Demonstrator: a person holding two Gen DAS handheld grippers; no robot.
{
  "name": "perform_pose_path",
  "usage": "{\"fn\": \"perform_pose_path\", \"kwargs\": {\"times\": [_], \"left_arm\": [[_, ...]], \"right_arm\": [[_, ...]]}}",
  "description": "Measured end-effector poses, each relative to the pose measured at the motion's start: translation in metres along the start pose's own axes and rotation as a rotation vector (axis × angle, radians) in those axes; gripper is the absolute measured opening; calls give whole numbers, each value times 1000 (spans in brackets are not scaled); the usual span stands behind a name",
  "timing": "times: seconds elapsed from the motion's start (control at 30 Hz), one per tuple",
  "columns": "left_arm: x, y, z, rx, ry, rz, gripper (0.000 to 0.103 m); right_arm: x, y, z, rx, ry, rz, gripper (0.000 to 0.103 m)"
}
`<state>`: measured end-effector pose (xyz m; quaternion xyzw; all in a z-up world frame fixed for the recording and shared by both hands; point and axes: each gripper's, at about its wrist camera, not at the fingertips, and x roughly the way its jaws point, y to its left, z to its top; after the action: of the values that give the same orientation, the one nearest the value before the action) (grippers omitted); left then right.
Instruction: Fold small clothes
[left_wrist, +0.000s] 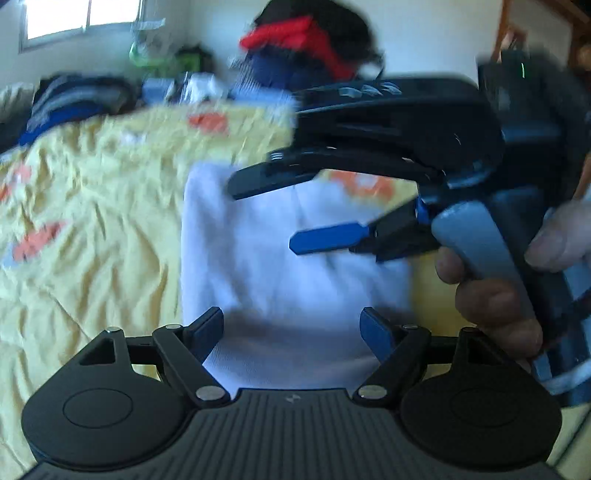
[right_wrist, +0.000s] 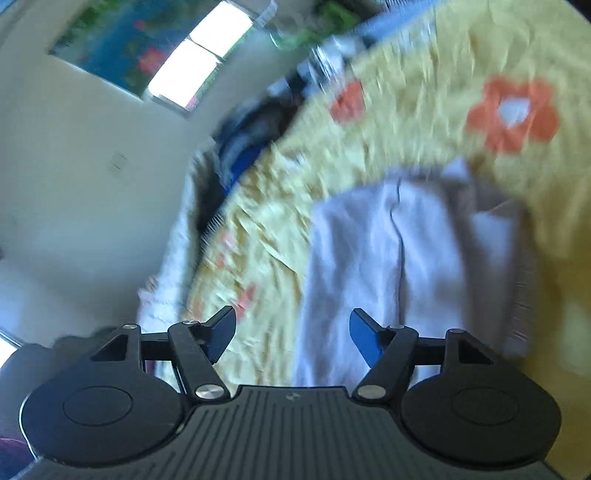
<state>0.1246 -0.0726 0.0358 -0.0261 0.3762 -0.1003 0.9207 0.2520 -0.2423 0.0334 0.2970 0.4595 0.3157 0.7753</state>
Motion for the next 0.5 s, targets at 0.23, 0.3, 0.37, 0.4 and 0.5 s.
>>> {"fn": "perform_pose_path", "kwargs": {"times": [0.23,0.3,0.37,0.4,0.5], "left_arm": [[5,-10,-10,64,-3,23,85],[5,-11,-10,71,-1,26,85],[4,-11,-10,68,0,25,86],[4,-11,-10,65,-1,24,85],[6,-12,-10,72,-8,29,86]], "right_arm": [[5,-32,-7,2,7,-121,2],[1,-33,-10,14,4,-115,2],[-7,-23,-12,21,-9,-127,17],[-13,-17,-13,10,-37,-121,24],[-37,4,-21,-65,-123,-77,48]]}}
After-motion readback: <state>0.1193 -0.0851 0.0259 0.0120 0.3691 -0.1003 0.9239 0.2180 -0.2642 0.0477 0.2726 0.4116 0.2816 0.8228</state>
